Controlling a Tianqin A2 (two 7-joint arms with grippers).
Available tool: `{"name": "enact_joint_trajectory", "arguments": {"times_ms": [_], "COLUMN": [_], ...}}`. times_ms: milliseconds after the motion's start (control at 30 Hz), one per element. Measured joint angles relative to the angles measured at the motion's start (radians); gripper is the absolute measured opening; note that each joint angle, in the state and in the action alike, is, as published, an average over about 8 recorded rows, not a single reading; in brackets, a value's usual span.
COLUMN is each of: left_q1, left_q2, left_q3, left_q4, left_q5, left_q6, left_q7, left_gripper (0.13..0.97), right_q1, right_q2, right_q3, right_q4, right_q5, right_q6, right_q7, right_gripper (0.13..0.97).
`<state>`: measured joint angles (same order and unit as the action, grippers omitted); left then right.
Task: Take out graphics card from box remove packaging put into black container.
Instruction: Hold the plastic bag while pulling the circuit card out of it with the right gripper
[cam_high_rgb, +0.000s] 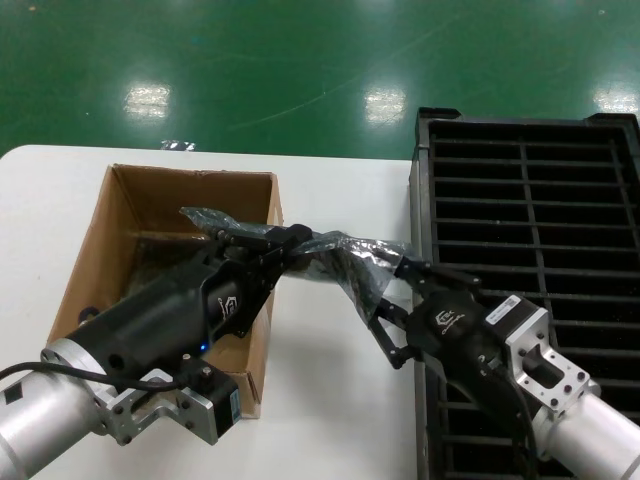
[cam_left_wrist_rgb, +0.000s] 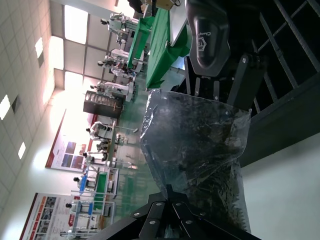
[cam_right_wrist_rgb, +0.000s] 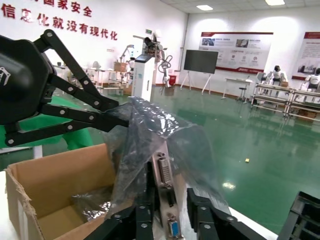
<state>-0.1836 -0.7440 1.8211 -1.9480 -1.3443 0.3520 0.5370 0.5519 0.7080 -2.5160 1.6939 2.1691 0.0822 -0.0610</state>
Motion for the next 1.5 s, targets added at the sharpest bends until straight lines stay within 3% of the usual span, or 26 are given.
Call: {"name": "enact_joint_trajectory", "arguments": {"times_ms": [400, 533, 1167, 1500], "left_q1": [0.0, 0.0, 0.0, 0.0], "left_q2": [0.0, 0.0, 0.0, 0.0], "left_q3": [0.0, 0.0, 0.0, 0.0], "left_q4": [0.0, 0.0, 0.0, 0.0], "left_q5": [0.0, 0.0, 0.0, 0.0], "left_q6": [0.0, 0.0, 0.0, 0.0], "left_q7": [0.0, 0.0, 0.0, 0.0], "left_gripper": [0.139, 0.139, 0.139, 0.139], "right_q1": [-0.007, 0.001, -0.02, -0.018], "right_q2": [-0.061, -0.088, -0.171, -0.061], "right_q3": [0.048, 0.044, 0.108, 0.057], "right_q4": [-0.047, -0.067, -0.125, -0.022], "right_q5": [-0.074, -0.099, -0.209, -0.174], "right_q6": [-0.064, -0.086, -0.106, -0.044], "right_q7": [0.047, 0.069, 0.15, 0.161], "right_gripper": [0.373, 0.373, 0.211, 0.191]}}
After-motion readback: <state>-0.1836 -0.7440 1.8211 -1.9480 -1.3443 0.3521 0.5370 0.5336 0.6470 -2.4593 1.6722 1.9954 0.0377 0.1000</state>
